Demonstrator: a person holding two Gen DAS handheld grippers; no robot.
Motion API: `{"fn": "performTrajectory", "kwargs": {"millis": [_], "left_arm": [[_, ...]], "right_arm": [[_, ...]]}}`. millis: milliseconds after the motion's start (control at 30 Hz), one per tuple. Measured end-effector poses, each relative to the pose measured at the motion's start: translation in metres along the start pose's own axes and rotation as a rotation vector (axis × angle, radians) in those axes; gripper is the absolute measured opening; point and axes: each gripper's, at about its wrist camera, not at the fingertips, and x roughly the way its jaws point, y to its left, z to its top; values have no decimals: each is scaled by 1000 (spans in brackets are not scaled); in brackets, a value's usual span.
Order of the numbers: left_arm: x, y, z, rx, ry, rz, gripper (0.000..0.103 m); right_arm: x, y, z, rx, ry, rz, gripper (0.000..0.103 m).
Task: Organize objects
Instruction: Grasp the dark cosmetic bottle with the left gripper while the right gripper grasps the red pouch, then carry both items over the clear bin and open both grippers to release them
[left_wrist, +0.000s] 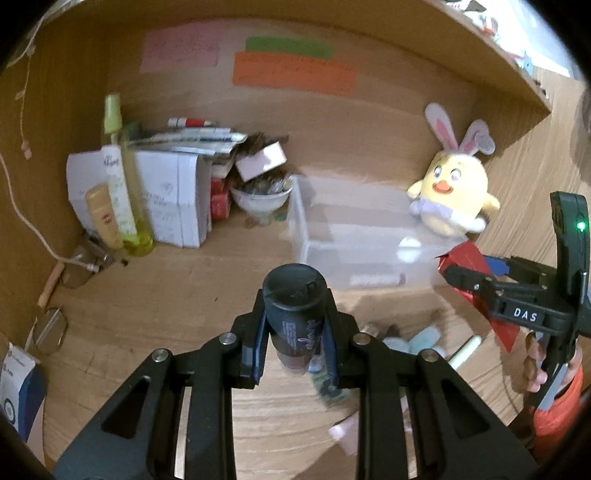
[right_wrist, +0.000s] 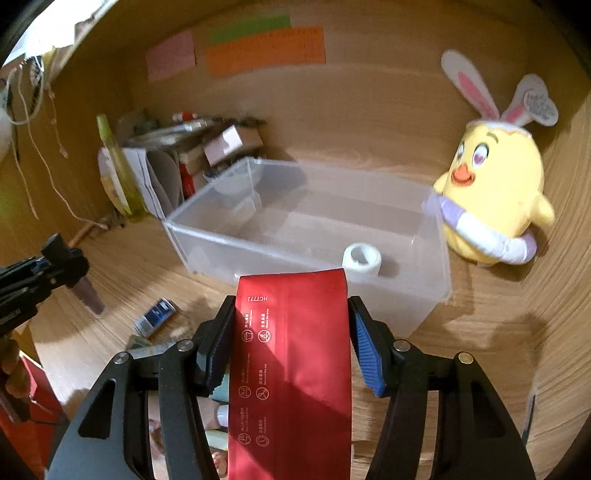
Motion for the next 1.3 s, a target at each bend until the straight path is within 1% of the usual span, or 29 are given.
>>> {"fn": "performTrajectory", "kwargs": {"millis": [267, 567, 800, 1000, 1300], "left_arm": [[0, -18, 24, 4, -33, -37, 25], [8, -34, 48, 14, -57, -49, 25], [18, -42, 67, 19, -68, -65, 25], [29, -46, 80, 20, -70, -77, 25], [55, -51, 95, 17, -56, -77, 25]], "right_arm": [[-25, -6, 15, 11, -71, 18, 55], [-39, -18, 31, 20, -128, 16, 55], [-37, -27, 52, 18, -150, 15, 55], [-30, -36, 68, 35, -151, 23, 55], [-15, -42, 93, 10, -155, -31, 55]]}}
